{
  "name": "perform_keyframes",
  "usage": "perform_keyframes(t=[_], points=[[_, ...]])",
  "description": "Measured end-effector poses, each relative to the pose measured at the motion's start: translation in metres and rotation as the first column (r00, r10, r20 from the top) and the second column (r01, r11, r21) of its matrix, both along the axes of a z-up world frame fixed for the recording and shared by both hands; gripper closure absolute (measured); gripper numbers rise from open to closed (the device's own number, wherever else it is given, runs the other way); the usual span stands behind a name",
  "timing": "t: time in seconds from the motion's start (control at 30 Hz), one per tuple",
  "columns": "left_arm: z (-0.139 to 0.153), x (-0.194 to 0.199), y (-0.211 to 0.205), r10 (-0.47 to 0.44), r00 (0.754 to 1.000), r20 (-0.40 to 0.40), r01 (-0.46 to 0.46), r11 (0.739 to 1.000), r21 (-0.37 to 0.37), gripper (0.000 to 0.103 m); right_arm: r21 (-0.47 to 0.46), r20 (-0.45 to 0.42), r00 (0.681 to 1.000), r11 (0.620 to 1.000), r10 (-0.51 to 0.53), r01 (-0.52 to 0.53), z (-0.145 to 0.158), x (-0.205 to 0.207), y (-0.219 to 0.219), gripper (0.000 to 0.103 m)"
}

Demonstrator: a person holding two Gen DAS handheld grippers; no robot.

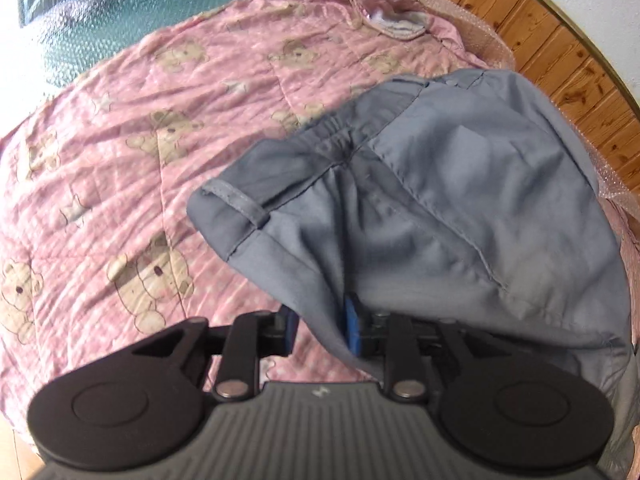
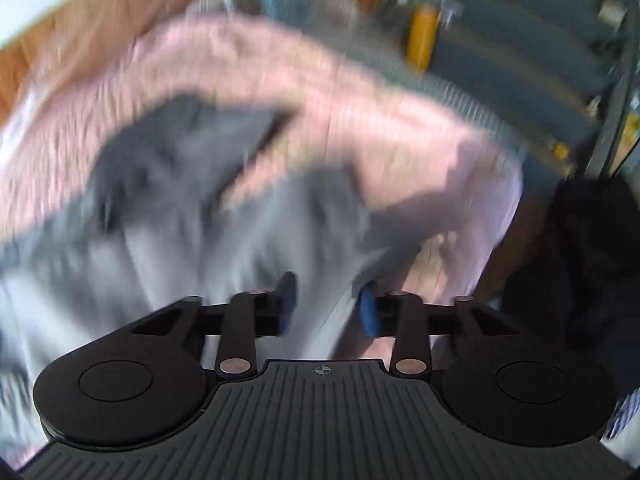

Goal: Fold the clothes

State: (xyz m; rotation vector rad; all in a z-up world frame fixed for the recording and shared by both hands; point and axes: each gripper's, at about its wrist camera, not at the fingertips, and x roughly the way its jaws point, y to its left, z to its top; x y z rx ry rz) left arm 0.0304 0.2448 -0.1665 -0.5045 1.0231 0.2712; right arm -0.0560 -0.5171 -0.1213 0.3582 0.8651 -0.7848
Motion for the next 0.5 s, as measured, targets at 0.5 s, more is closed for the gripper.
perform_keyframes(t=[0.5], points=[[0.055,0.016,-0.023,0.071,0.996,0.057,-0.070,0.997,-0.023,0.027,0.114,0.322,0.348,0.328,0.881,-0.938,0.003,0.297,0.200,0.015]])
